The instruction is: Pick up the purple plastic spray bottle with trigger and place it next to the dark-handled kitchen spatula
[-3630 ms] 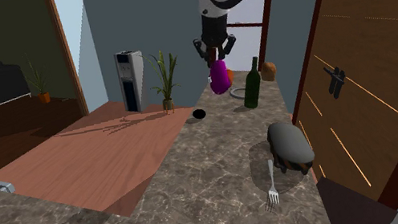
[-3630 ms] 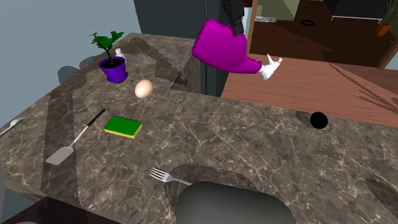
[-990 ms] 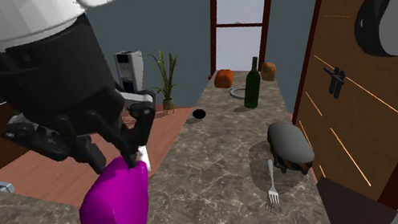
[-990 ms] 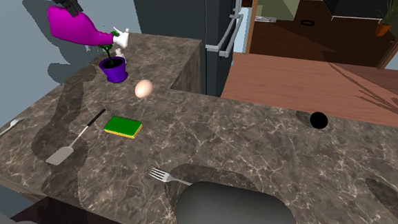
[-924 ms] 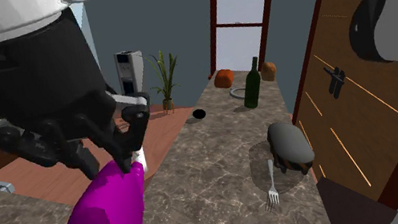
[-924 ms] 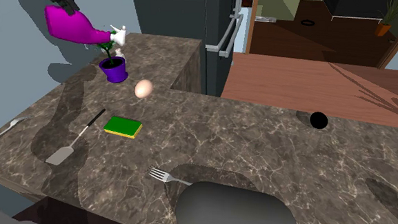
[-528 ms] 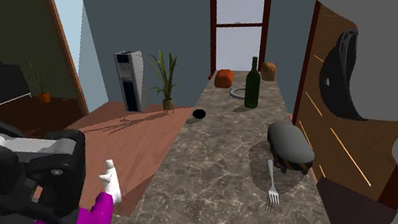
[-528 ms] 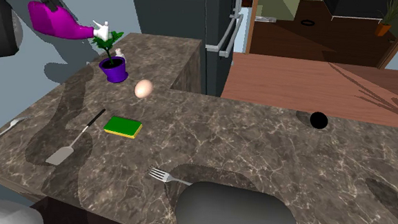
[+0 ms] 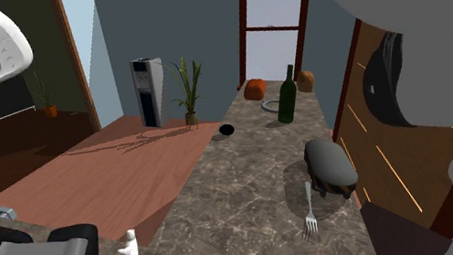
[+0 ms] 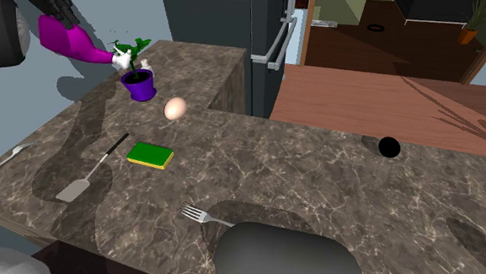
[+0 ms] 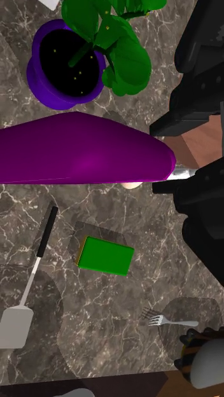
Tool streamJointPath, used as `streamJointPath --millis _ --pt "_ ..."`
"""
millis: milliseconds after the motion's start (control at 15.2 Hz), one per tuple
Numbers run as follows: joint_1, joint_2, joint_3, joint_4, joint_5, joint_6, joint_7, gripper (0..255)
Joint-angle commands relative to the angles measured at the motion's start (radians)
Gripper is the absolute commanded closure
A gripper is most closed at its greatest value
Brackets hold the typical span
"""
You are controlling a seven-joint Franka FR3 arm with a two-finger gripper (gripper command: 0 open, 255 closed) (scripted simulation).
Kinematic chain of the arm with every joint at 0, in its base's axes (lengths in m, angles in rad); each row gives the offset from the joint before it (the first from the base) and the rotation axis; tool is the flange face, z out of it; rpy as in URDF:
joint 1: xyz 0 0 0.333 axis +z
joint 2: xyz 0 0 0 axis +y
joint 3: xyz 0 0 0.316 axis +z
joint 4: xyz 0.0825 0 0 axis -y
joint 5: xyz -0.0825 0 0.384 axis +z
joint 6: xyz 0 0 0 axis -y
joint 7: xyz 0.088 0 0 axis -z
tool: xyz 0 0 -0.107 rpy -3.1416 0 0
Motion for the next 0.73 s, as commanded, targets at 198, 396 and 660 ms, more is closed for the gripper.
streamJointPath --millis 198,396,660 --pt "-0.057 -0.030 0.015 -0.128 0.026 0.084 0.032 255" --pt "-0.083 -0.041 0.020 -0.190 0.036 0.130 0.048 255" --pt "-0.110 -0.050 0.025 -0.263 0.044 0.186 0.068 255"
